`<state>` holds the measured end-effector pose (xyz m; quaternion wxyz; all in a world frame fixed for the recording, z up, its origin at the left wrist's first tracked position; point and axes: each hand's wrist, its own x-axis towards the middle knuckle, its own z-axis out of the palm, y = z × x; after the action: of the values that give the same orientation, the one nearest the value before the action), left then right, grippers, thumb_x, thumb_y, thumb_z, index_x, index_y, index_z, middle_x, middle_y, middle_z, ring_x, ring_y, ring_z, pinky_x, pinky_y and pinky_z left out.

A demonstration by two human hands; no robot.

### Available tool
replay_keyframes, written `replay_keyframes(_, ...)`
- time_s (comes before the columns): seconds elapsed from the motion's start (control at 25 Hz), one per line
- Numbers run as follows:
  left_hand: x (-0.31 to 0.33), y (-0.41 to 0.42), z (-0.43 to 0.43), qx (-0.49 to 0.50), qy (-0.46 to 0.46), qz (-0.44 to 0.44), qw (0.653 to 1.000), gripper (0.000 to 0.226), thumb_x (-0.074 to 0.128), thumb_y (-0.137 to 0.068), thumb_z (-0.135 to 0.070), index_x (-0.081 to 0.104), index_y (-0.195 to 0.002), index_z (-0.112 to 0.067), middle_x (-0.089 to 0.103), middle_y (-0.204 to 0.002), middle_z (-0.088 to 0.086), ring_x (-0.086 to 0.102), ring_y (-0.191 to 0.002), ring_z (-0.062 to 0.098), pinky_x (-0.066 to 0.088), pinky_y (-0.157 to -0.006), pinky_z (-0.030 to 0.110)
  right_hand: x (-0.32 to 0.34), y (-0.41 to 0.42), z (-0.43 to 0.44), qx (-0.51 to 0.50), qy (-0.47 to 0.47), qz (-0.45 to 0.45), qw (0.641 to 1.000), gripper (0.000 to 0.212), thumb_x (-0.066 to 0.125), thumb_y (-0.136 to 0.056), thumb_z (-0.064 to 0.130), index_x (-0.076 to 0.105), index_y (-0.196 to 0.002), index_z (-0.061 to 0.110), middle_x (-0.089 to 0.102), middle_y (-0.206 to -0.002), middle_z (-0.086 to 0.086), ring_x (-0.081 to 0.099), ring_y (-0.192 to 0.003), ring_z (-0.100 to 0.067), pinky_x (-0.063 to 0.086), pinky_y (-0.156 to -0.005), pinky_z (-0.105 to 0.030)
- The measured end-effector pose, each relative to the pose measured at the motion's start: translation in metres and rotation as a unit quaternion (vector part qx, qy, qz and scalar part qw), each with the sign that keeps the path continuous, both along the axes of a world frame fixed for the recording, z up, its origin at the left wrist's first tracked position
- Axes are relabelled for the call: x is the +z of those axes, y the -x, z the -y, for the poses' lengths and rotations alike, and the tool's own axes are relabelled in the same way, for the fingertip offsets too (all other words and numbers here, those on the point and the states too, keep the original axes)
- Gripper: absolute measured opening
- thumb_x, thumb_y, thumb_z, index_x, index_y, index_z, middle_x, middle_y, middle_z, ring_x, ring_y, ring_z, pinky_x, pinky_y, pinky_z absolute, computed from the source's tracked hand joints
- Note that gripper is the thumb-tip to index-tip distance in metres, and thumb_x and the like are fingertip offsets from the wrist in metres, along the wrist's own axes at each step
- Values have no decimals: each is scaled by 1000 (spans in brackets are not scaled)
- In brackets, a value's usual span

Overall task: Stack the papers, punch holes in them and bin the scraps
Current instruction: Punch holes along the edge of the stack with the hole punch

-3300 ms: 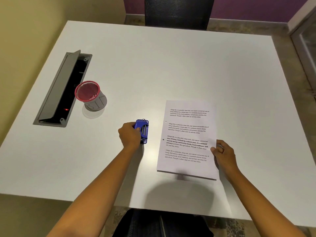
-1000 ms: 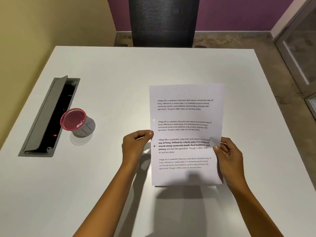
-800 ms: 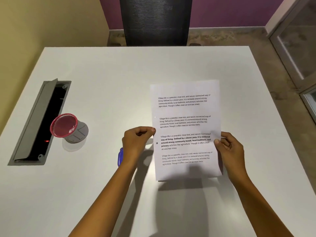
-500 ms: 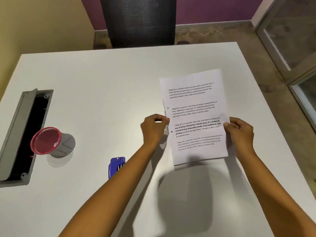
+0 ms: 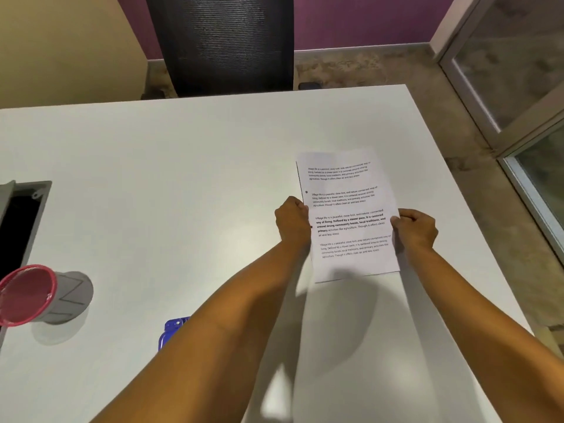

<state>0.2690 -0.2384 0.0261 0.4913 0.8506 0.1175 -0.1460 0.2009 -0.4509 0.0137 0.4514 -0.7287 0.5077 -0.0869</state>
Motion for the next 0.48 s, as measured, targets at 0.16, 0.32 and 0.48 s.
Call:
replay_keyframes(0.16, -10, -8, 6, -13, -38, -11, 999, 11, 50, -93, -2, 55, -84, -5, 59, -85, 9, 46, -56, 13, 32, -41, 10, -12, -4, 1, 1, 47, -16, 999, 25, 65, -84, 2, 71, -108, 5, 70, -97, -10, 62, -88, -20, 46, -87, -21)
replay_keyframes(0.32, -16, -9, 8, -22, -76, -16, 997, 11, 50, -93, -3, 54, -83, -6, 56, -85, 10, 46, -74, 23, 33, -63, 27, -18, -6, -2, 6, 85, -18, 996, 25, 61, -81, -3, 70, -102, 5, 65, -86, -6, 56, -79, -17, 43, -77, -20)
replay_keyframes(0.48, -16, -8, 10, -48, -107, 6, 993, 13, 52, -95, -6, 57, -101, 3, 63, -100, 16, 58, -86, 31, 35, -66, 29, -21, -6, -5, -2, 108, 0, 994, 22, 63, -80, -7, 68, -100, 2, 66, -88, -12, 56, -75, -17, 45, -71, -22)
